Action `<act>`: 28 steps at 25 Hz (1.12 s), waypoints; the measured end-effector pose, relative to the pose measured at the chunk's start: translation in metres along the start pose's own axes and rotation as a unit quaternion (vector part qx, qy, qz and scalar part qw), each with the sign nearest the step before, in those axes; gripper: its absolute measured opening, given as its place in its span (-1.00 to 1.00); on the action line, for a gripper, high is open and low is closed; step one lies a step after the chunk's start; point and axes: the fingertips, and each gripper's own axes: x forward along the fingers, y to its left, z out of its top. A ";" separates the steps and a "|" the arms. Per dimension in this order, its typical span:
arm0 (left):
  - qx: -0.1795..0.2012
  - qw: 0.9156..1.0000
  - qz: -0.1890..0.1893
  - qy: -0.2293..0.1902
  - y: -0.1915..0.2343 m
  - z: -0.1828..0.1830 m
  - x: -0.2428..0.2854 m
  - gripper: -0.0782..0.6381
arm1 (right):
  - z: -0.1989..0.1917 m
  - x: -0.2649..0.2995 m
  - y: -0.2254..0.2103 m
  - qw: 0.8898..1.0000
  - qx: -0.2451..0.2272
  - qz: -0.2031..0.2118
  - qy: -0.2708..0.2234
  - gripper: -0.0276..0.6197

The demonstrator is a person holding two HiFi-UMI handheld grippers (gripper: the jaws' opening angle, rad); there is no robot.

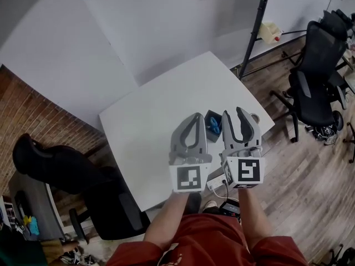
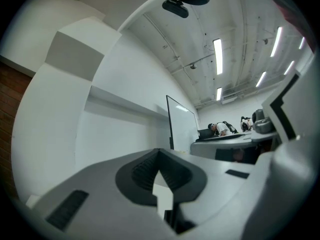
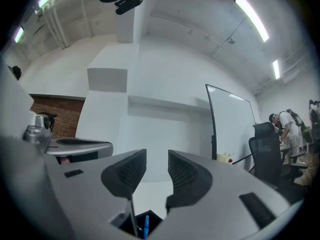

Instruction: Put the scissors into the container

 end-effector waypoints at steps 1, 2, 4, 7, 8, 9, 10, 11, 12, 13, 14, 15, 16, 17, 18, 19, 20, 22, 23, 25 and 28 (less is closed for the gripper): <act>0.001 1.000 0.000 -0.003 -0.001 0.003 0.000 -0.75 | 0.006 -0.002 -0.001 1.000 -0.003 0.000 -0.008 -0.48; 0.002 1.000 0.001 -0.005 -0.001 0.006 -0.001 -0.75 | 0.012 -0.004 -0.001 1.000 -0.007 -0.001 -0.014 -0.48; 0.003 1.000 0.002 -0.011 -0.003 0.013 -0.002 -0.75 | 0.022 -0.008 -0.002 1.000 -0.012 -0.001 -0.025 -0.48; 0.007 1.000 0.004 -0.023 -0.004 0.023 -0.003 -0.75 | 0.037 -0.013 -0.002 0.999 -0.016 0.002 -0.040 -0.48; 0.013 1.000 0.004 -0.026 -0.005 0.026 -0.004 -0.75 | 0.043 -0.016 -0.003 0.999 -0.016 0.002 -0.046 -0.48; 0.017 0.999 0.006 -0.028 -0.004 0.029 -0.005 -0.75 | 0.049 -0.019 -0.004 0.999 -0.017 0.001 -0.052 -0.48; 0.017 0.999 0.008 -0.028 -0.004 0.030 -0.006 -0.75 | 0.054 -0.021 -0.005 0.998 -0.018 0.000 -0.058 -0.48; 0.015 0.999 0.010 -0.029 -0.003 0.032 -0.007 -0.75 | 0.059 -0.024 -0.006 0.998 -0.020 -0.001 -0.063 -0.48; 0.013 0.999 0.012 -0.030 -0.002 0.034 -0.008 -0.75 | 0.062 -0.025 -0.007 0.997 -0.023 -0.002 -0.067 -0.48; 0.012 0.999 0.014 -0.031 -0.001 0.036 -0.009 -0.75 | 0.065 -0.026 -0.007 0.997 -0.026 -0.002 -0.069 -0.48; 0.013 0.999 0.014 -0.031 -0.002 0.037 -0.010 -0.75 | 0.067 -0.027 -0.007 0.997 -0.029 -0.002 -0.070 -0.48; 0.014 0.999 0.014 -0.031 -0.002 0.038 -0.011 -0.75 | 0.068 -0.028 -0.007 0.997 -0.031 -0.001 -0.071 -0.48; 0.016 0.999 0.013 -0.031 -0.003 0.039 -0.011 -0.75 | 0.069 -0.029 -0.007 0.997 -0.032 0.000 -0.071 -0.48; 0.018 0.999 0.013 -0.032 -0.004 0.040 -0.012 -0.75 | 0.069 -0.030 -0.007 0.997 -0.033 0.001 -0.071 -0.48; 0.018 0.999 0.013 -0.032 -0.005 0.041 -0.013 -0.75 | 0.069 -0.031 -0.006 0.997 -0.034 0.003 -0.071 -0.48; 0.017 0.999 0.014 -0.032 -0.006 0.042 -0.013 -0.75 | 0.069 -0.032 -0.006 0.997 -0.035 0.004 -0.070 -0.48; 0.017 0.999 0.014 -0.032 -0.007 0.044 -0.014 -0.75 | 0.069 -0.033 -0.006 0.997 -0.036 0.005 -0.068 -0.48; 0.016 0.999 0.014 -0.033 -0.008 0.046 -0.015 -0.75 | 0.068 -0.034 -0.007 0.997 -0.036 0.006 -0.065 -0.50; 0.016 0.999 0.014 -0.033 -0.009 0.046 -0.015 -0.75 | 0.067 -0.034 -0.007 0.997 -0.036 0.006 -0.063 -0.52; 0.017 0.999 0.014 -0.034 -0.010 0.047 -0.016 -0.75 | 0.065 -0.035 -0.008 0.997 -0.037 0.007 -0.061 -0.56; 0.016 0.999 0.013 -0.030 -0.013 0.045 -0.016 -0.75 | 0.062 -0.036 -0.009 0.998 -0.038 0.010 -0.059 -0.63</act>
